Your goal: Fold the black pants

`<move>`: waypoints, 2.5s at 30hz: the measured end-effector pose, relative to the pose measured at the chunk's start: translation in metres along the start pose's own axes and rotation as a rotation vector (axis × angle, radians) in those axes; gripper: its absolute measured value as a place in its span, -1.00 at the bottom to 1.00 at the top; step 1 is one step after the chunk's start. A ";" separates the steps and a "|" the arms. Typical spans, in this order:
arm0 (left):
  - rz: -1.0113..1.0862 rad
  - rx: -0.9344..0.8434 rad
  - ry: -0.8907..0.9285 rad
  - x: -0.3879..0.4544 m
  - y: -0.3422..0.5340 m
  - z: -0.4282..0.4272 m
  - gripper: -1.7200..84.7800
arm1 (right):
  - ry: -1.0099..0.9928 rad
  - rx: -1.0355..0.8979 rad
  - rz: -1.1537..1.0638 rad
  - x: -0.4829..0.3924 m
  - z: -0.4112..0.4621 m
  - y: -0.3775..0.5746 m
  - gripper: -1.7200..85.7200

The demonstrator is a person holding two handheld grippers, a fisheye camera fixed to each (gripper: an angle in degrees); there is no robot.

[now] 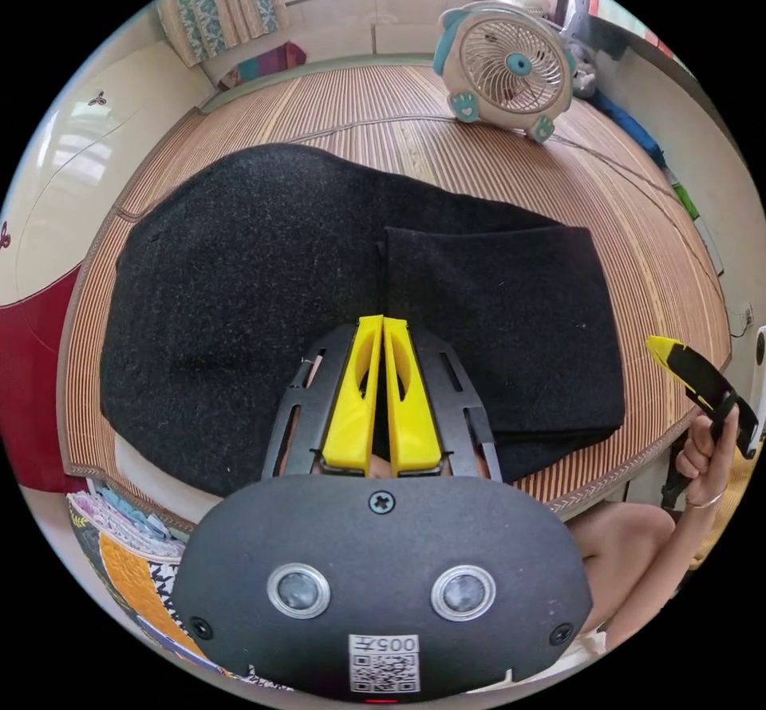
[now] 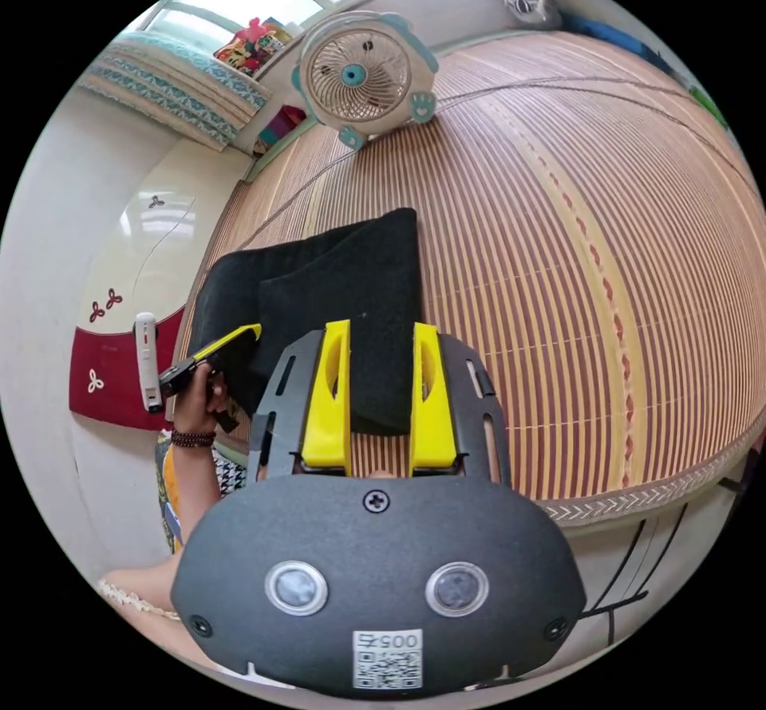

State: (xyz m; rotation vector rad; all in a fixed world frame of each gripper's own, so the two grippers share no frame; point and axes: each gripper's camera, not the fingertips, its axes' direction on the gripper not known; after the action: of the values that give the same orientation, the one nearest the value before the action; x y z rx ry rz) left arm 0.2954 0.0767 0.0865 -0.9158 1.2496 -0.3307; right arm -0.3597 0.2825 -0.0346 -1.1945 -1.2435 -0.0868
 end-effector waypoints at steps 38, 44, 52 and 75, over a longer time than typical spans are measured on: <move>0.016 -0.007 0.025 0.005 -0.016 0.006 -0.98 | -0.249 -0.249 -0.036 0.136 0.026 -0.047 -0.85; 0.002 -0.012 0.027 -0.003 -0.014 0.002 -0.98 | -0.075 -0.151 -0.193 0.089 -0.011 -0.029 -0.93; 0.008 0.014 0.138 -0.008 -0.009 -0.020 -0.98 | -0.091 0.070 -0.287 0.051 -0.099 0.023 -0.96; 0.306 -0.085 0.341 0.106 -0.022 -0.017 -0.97 | 0.059 0.358 -0.135 0.094 -0.243 0.094 -0.98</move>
State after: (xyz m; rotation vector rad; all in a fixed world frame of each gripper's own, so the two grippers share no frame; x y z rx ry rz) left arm 0.3197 -0.0148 0.0314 -0.7431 1.7058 -0.1949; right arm -0.0999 0.1977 0.0127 -0.7938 -1.2259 0.0019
